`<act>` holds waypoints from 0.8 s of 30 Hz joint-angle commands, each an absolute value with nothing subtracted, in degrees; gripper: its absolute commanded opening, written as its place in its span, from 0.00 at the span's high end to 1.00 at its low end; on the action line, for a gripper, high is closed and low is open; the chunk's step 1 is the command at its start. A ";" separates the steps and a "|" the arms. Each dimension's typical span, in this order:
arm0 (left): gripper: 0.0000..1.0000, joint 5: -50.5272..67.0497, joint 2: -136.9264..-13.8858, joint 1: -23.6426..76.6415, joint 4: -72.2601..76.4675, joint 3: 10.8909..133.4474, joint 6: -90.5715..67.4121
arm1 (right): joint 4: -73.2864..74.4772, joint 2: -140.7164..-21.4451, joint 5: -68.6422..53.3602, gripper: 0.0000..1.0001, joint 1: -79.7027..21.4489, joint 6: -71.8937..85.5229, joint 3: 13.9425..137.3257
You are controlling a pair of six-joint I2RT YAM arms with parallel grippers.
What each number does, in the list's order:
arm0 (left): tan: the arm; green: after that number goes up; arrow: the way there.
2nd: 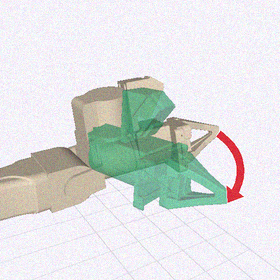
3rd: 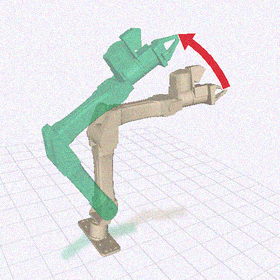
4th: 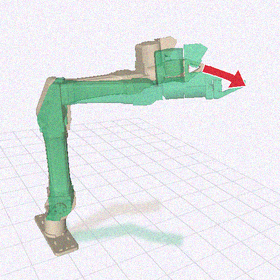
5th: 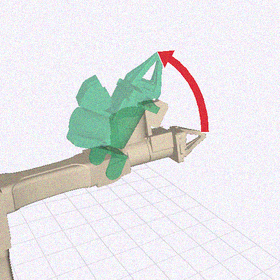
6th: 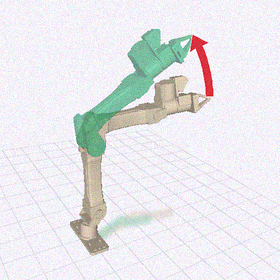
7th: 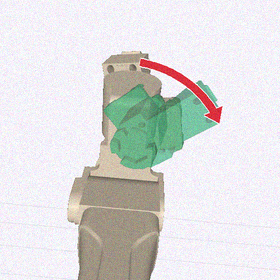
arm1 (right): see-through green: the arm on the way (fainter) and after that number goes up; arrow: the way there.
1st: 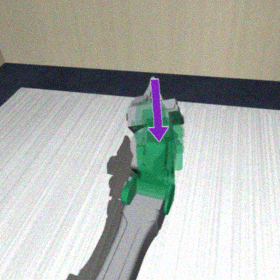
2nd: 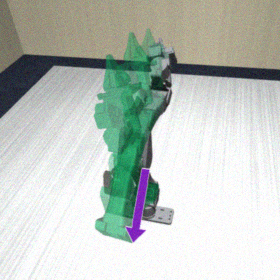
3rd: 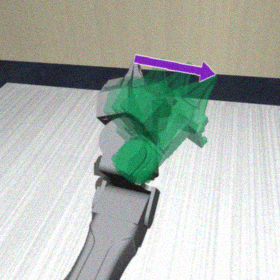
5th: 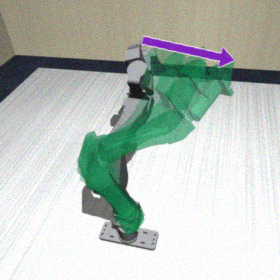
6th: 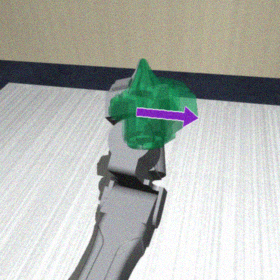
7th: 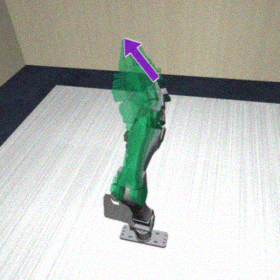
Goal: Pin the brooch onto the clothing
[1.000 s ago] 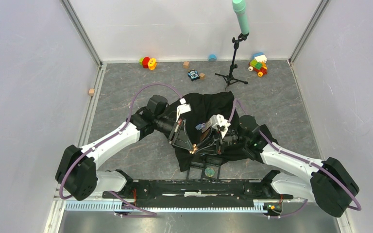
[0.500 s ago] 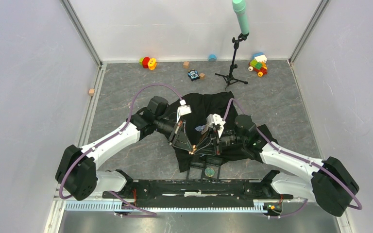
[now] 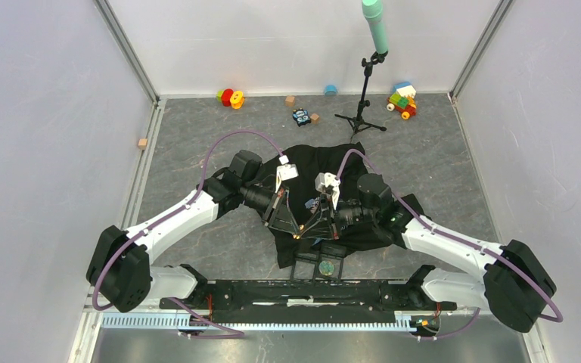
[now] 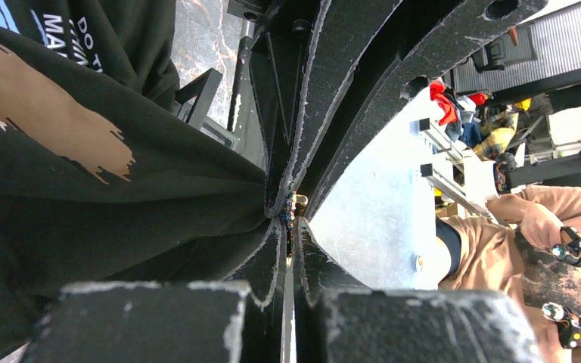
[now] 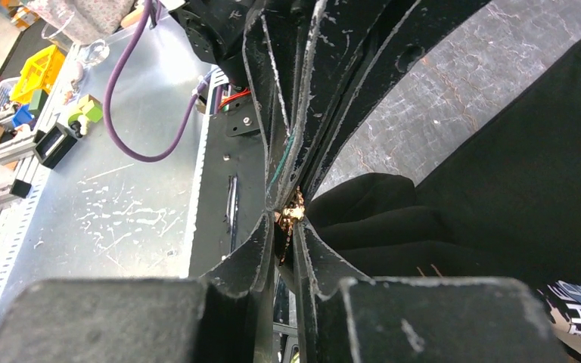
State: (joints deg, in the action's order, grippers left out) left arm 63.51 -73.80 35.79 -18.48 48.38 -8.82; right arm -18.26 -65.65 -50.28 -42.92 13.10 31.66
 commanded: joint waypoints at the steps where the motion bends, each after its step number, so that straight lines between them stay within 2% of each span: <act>1: 0.98 69.36 -73.09 38.14 -17.09 51.24 -8.04 | -21.44 -66.52 -37.70 0.97 -42.98 12.10 35.24; 13: 0.98 67.15 -72.38 38.14 -19.41 51.95 -6.14 | -19.34 -64.60 -27.98 0.97 -41.25 14.76 33.77; 24: 0.98 63.79 -72.08 37.95 -20.90 52.55 -5.28 | -19.25 -62.74 -25.76 0.97 -39.55 15.62 31.91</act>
